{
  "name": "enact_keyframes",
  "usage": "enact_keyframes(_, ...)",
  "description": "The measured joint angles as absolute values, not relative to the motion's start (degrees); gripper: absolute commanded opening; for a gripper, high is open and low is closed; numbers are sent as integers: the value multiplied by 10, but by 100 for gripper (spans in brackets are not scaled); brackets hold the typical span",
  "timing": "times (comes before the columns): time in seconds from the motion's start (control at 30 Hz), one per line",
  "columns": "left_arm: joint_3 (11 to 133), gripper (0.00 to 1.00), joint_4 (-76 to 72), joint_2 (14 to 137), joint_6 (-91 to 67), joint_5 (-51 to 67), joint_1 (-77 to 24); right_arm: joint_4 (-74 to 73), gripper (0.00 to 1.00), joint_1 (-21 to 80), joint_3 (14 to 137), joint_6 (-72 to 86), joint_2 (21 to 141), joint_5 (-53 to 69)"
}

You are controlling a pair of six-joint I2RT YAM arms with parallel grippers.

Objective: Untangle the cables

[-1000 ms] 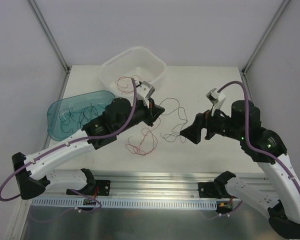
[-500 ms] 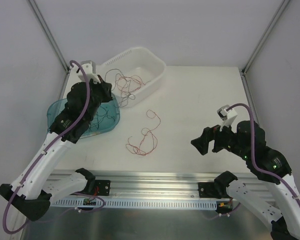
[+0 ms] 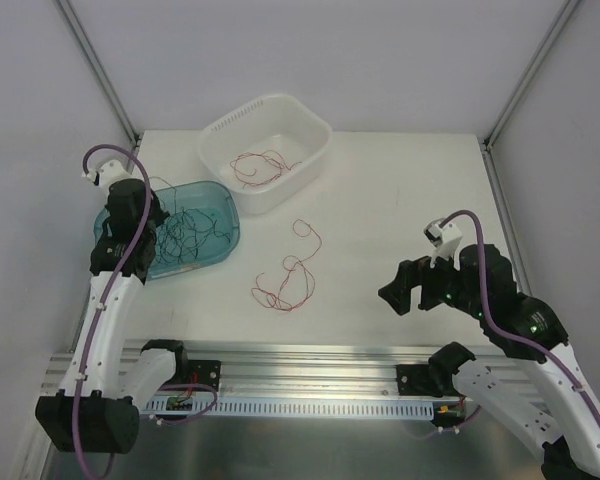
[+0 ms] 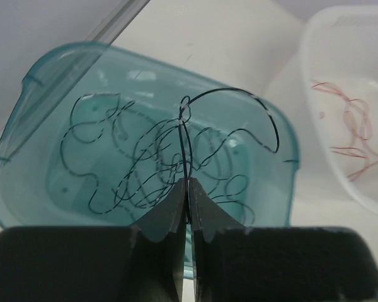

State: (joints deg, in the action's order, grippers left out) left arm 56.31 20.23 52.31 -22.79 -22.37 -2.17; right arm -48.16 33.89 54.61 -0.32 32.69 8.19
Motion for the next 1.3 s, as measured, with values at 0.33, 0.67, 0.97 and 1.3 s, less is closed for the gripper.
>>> enact_keyframes(0.33,449,79,213,573,-293,-181,125,-464,99,339,512,13,340,92)
enact_keyframes(0.67,448,99,231,532,-289,-31,131,-424,100,339,479,31,363,98)
enact_keyframes(0.97,421,99,253,486,-296,70,-85,-333,99,365,408,90,434,98)
enact_keyframes(1.3,437,89,266,548,-320,38,-324,-166,69,424,373,170,579,76)
